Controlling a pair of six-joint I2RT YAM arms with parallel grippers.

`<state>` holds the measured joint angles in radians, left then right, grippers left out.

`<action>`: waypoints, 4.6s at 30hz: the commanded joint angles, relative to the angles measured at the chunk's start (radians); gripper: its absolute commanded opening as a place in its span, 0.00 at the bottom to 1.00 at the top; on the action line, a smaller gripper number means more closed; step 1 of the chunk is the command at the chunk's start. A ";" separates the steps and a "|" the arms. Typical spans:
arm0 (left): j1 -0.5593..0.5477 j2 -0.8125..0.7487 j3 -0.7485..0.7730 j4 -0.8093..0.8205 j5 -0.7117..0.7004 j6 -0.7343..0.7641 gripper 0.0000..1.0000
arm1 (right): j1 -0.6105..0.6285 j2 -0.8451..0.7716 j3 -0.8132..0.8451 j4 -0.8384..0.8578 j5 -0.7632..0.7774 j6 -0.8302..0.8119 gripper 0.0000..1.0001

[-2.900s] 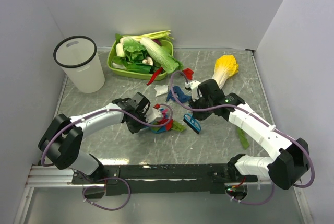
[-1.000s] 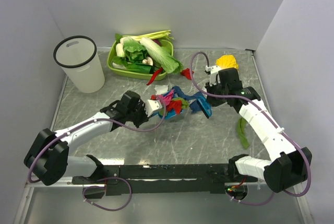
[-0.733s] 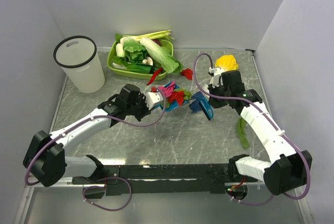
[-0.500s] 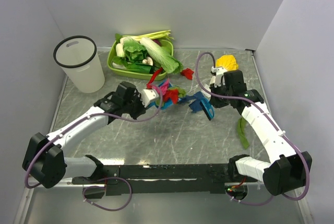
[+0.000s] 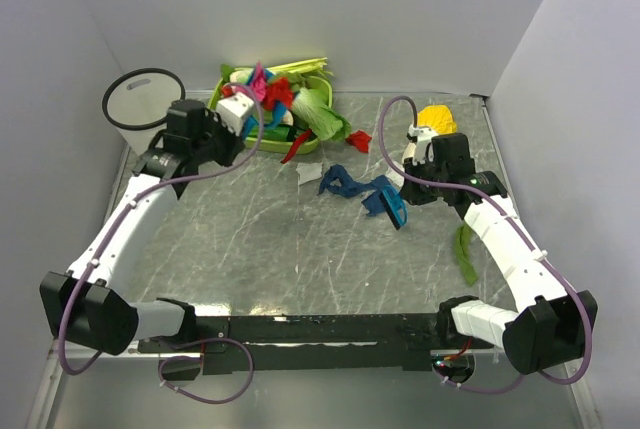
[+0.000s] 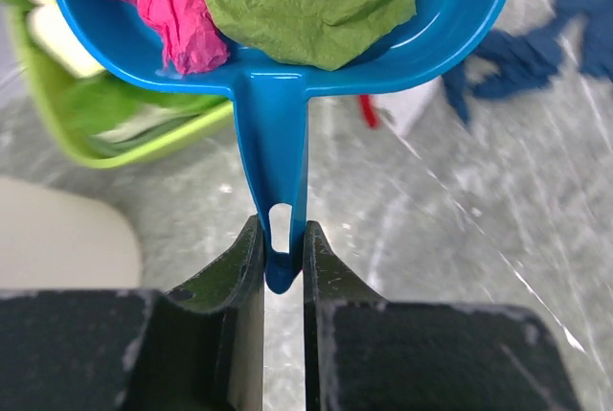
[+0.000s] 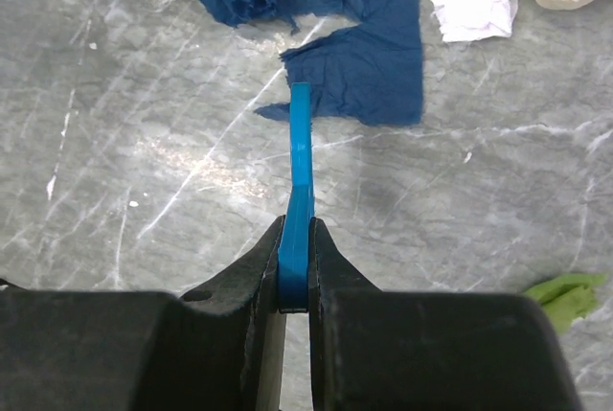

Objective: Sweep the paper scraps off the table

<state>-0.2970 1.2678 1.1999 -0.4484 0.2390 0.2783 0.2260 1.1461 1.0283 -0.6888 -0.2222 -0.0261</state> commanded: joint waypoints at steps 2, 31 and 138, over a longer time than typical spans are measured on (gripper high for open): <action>0.082 -0.004 0.105 0.002 0.003 -0.036 0.01 | -0.011 -0.011 0.024 0.040 -0.034 0.025 0.00; 0.617 0.027 0.319 -0.176 -0.194 0.212 0.01 | -0.024 -0.032 -0.034 0.063 -0.085 0.077 0.00; -0.160 0.091 -0.467 -0.283 -0.201 0.177 0.01 | -0.017 0.878 0.483 0.729 -0.098 -1.351 0.00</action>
<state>-0.4534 1.3647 0.7341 -0.7017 0.0555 0.4507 0.2031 1.9804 1.4372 -0.0628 -0.2691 -1.2243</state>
